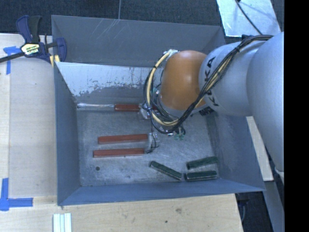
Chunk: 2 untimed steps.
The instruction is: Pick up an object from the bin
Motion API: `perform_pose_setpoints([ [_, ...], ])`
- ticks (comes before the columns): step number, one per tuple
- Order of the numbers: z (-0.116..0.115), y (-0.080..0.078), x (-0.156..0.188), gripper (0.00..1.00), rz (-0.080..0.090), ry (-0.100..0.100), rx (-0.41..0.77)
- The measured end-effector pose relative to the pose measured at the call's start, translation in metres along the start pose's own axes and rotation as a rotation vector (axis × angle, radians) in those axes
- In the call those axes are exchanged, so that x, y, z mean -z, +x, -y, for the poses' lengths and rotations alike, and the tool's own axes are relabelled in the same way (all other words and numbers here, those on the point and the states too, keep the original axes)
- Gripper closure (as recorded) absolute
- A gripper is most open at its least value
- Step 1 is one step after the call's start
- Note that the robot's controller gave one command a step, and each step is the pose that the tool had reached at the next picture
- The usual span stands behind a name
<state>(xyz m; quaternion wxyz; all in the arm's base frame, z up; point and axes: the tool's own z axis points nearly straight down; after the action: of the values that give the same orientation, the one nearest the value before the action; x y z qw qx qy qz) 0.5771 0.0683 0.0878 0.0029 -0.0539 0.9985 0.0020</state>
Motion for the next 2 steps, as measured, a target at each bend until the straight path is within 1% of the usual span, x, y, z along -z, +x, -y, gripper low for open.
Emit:
perform_pose_setpoints([
  [1, -0.0420, 0.0188, -0.0185, 0.00, -0.007, 0.002, 0.008],
  [2, -0.0387, 0.0170, -0.0164, 1.00, -0.002, 0.003, 0.004],
])
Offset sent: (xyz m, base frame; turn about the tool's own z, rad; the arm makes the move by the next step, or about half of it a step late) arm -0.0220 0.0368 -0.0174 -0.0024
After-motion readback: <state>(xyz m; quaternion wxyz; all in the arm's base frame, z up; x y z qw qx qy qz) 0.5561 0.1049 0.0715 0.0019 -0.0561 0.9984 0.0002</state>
